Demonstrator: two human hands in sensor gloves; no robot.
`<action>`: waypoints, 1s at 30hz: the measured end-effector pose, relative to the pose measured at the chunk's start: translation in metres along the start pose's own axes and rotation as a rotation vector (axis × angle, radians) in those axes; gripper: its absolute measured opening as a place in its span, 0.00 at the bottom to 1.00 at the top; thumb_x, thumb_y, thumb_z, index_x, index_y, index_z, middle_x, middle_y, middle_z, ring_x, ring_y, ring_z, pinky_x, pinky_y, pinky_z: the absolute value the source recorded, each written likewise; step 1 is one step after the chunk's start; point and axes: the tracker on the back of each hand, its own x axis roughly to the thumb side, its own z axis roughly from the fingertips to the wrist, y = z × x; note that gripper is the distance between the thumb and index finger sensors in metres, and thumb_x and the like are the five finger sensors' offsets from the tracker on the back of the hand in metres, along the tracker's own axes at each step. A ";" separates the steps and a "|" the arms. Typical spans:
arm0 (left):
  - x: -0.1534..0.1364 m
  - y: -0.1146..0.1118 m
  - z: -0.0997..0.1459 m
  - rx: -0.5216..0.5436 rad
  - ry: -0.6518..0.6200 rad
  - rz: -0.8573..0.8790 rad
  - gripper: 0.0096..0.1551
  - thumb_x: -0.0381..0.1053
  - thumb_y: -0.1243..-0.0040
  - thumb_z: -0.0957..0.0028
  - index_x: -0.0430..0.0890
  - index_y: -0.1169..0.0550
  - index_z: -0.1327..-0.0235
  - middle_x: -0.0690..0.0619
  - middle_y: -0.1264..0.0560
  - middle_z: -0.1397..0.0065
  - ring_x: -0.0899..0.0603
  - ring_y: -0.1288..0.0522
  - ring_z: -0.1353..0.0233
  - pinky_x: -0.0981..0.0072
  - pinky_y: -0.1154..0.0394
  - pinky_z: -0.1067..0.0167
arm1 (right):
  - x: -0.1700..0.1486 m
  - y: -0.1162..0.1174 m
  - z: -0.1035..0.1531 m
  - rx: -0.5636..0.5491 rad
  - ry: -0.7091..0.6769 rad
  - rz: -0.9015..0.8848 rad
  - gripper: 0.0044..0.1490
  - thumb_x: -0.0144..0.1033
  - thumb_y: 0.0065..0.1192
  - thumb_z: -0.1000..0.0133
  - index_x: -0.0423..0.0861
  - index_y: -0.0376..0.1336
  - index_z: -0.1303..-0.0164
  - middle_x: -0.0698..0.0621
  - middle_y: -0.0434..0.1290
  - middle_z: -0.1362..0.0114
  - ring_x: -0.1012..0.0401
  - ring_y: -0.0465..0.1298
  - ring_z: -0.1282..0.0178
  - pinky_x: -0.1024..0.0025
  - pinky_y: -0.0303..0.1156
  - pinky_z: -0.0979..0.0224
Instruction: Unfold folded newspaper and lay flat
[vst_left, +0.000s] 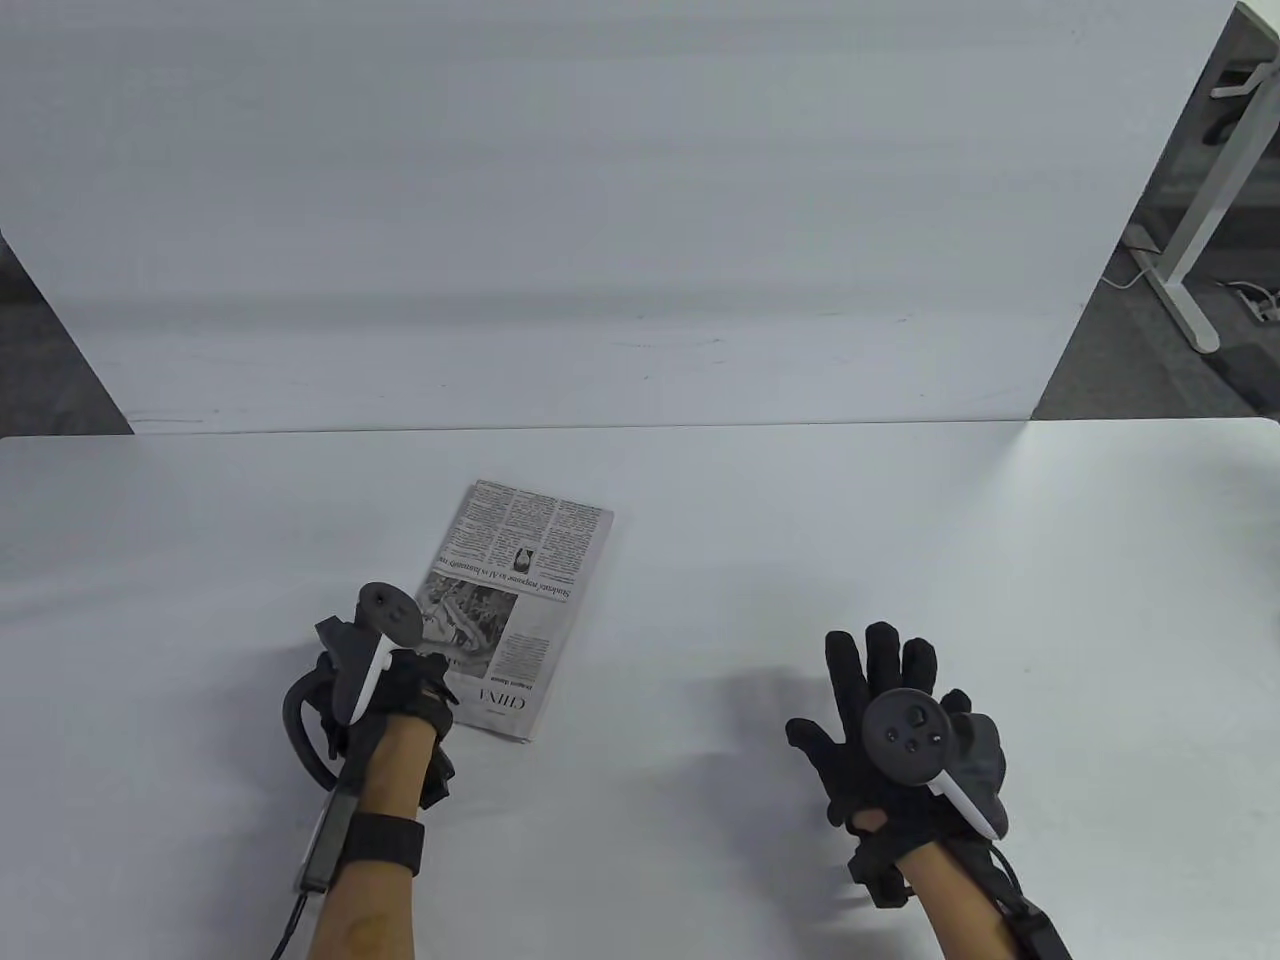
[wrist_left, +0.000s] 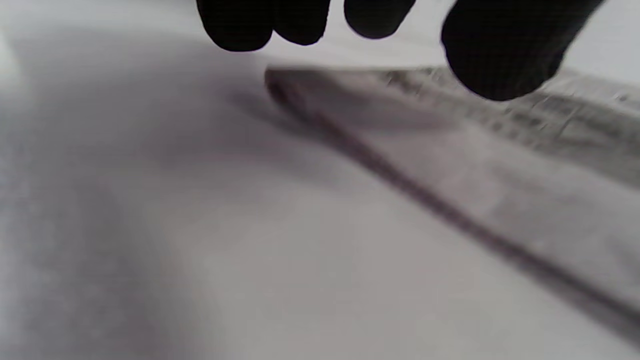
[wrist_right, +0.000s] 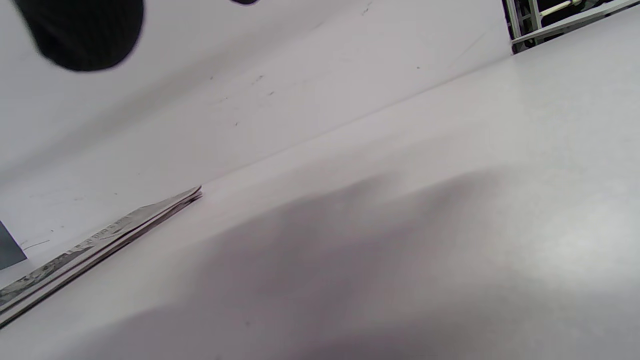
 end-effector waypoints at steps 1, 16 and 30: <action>0.000 -0.001 -0.001 0.003 0.014 0.004 0.47 0.60 0.33 0.55 0.44 0.39 0.26 0.40 0.47 0.20 0.28 0.44 0.23 0.28 0.50 0.28 | -0.001 0.000 0.000 -0.004 0.003 -0.002 0.57 0.68 0.58 0.51 0.57 0.38 0.19 0.39 0.33 0.13 0.31 0.33 0.18 0.18 0.35 0.33; -0.030 0.015 0.005 0.113 0.014 0.288 0.23 0.48 0.32 0.56 0.48 0.24 0.48 0.48 0.19 0.47 0.40 0.15 0.53 0.41 0.25 0.43 | -0.003 0.001 0.000 0.014 0.012 -0.045 0.55 0.66 0.58 0.50 0.55 0.40 0.19 0.38 0.36 0.13 0.30 0.35 0.18 0.18 0.37 0.33; -0.003 0.006 0.098 0.412 -0.583 0.812 0.22 0.47 0.36 0.54 0.53 0.26 0.46 0.49 0.18 0.47 0.45 0.12 0.59 0.46 0.19 0.48 | -0.021 0.020 -0.007 0.062 0.104 -0.180 0.56 0.68 0.54 0.50 0.52 0.39 0.19 0.33 0.39 0.15 0.27 0.41 0.20 0.19 0.44 0.32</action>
